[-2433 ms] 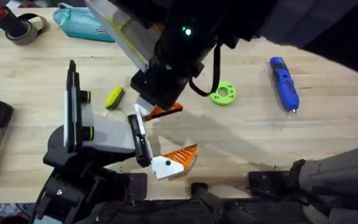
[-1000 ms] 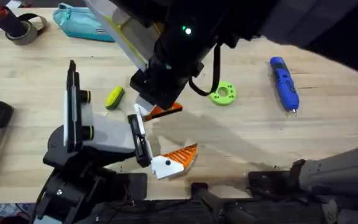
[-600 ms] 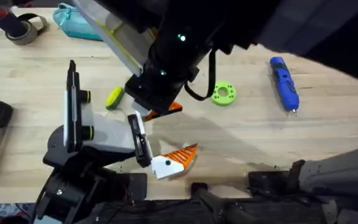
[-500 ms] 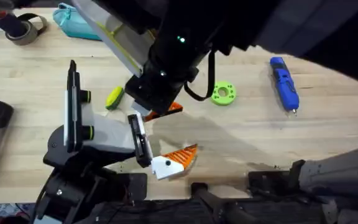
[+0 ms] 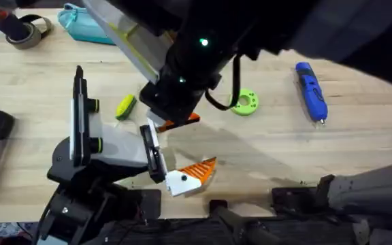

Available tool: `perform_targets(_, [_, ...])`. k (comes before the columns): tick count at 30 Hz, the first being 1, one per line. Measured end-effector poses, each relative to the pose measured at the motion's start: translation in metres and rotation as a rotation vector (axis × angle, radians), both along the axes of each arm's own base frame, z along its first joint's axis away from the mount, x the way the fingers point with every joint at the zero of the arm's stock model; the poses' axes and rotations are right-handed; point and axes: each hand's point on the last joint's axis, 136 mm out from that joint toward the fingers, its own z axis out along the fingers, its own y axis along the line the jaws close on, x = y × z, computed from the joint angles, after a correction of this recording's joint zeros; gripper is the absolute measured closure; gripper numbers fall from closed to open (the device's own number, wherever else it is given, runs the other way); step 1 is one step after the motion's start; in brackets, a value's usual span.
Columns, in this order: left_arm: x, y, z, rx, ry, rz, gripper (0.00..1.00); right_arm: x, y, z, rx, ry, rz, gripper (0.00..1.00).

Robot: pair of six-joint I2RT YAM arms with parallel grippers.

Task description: Pick up the gripper from the table and insert it into the empty holder that is missing its gripper. Then pick up a screw, insert it into the mounting hole, and use the screwdriver to tighten it. Finally, clean up the table by picking up the vegetable and placing it into the bucket.

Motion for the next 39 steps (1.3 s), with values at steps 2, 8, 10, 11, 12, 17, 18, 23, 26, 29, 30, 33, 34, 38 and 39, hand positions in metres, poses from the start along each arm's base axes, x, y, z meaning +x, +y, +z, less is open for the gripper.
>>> perform_targets(2, [0.000,0.000,0.000,0.000,0.000,0.000,0.013,0.000,-0.003,0.004,0.004,-0.012,-0.002,0.986])
perform_targets(8, [0.000,0.000,0.000,0.000,0.000,0.000,0.013,0.001,-0.007,0.013,0.018,-0.037,-0.008,0.986])
perform_targets(10, [0.000,0.000,0.000,0.000,0.000,0.000,0.013,0.002,-0.007,0.013,0.018,-0.040,-0.009,0.986])
perform_targets(11, [0.000,0.000,0.000,0.000,0.000,0.000,0.013,0.002,-0.006,0.013,0.020,-0.042,-0.009,0.986])
perform_targets(12, [0.000,0.000,0.000,0.000,0.000,0.000,0.013,0.003,-0.004,0.013,0.026,-0.045,-0.009,0.986])
perform_targets(17, [0.000,0.000,0.000,0.000,0.000,0.000,0.013,0.003,-0.004,0.001,0.015,-0.039,-0.009,0.986])
perform_targets(18, [0.000,0.000,0.000,0.000,0.000,0.000,0.013,0.003,-0.005,0.000,0.010,-0.037,-0.009,0.986])
perform_targets(23, [0.000,0.000,0.000,0.000,0.000,0.000,0.013,0.003,-0.004,-0.002,0.009,-0.036,-0.009,0.986])
perform_targets(26, [0.000,0.000,0.000,0.000,0.000,0.000,0.013,0.003,-0.005,-0.002,0.009,-0.035,-0.009,0.986])
perform_targets(29, [0.000,0.000,0.000,0.000,0.000,0.000,0.013,0.003,-0.004,-0.002,0.009,-0.036,-0.009,0.986])
perform_targets(30, [0.000,0.000,0.000,0.000,0.000,0.000,0.013,0.003,-0.004,-0.002,0.009,-0.036,-0.009,0.986])
perform_targets(33, [0.000,0.000,0.000,0.000,0.000,0.000,0.013,0.003,-0.005,-0.002,0.009,-0.035,-0.009,0.986])
perform_targets(34, [0.000,0.000,0.000,0.000,0.000,0.000,0.013,0.003,-0.004,-0.002,0.009,-0.035,-0.009,0.986])
perform_targets(38, [0.000,0.000,0.000,0.000,0.000,0.000,0.015,0.003,-0.004,-0.006,0.008,-0.035,-0.009,0.986])
perform_targets(39, [0.000,0.000,0.000,0.000,0.000,0.000,0.015,0.003,-0.004,-0.007,0.006,-0.034,-0.009,0.986])
